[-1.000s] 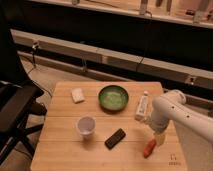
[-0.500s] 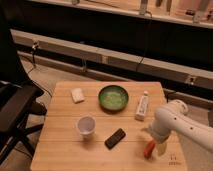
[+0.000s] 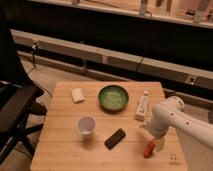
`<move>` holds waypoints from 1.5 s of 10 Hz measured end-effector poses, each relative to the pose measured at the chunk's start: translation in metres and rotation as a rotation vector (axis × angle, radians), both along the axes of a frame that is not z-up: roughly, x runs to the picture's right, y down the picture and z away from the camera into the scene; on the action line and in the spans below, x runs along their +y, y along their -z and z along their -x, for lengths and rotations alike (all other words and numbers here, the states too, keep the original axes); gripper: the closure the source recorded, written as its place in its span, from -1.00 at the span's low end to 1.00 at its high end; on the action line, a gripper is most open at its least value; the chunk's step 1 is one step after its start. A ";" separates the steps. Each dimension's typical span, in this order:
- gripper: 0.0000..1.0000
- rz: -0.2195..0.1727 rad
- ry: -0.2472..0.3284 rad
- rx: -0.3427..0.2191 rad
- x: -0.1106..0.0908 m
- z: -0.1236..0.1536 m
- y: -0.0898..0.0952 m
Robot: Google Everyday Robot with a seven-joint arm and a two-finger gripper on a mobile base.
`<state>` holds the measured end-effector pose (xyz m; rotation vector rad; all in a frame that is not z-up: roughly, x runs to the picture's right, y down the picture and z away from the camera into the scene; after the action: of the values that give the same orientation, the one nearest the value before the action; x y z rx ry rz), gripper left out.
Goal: Drag the pepper across the table
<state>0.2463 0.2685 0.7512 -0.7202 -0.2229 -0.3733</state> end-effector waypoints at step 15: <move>0.94 0.078 -0.075 0.011 0.042 -0.017 -0.023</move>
<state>0.2633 0.3102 0.7746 -0.7879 -0.2537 -0.2907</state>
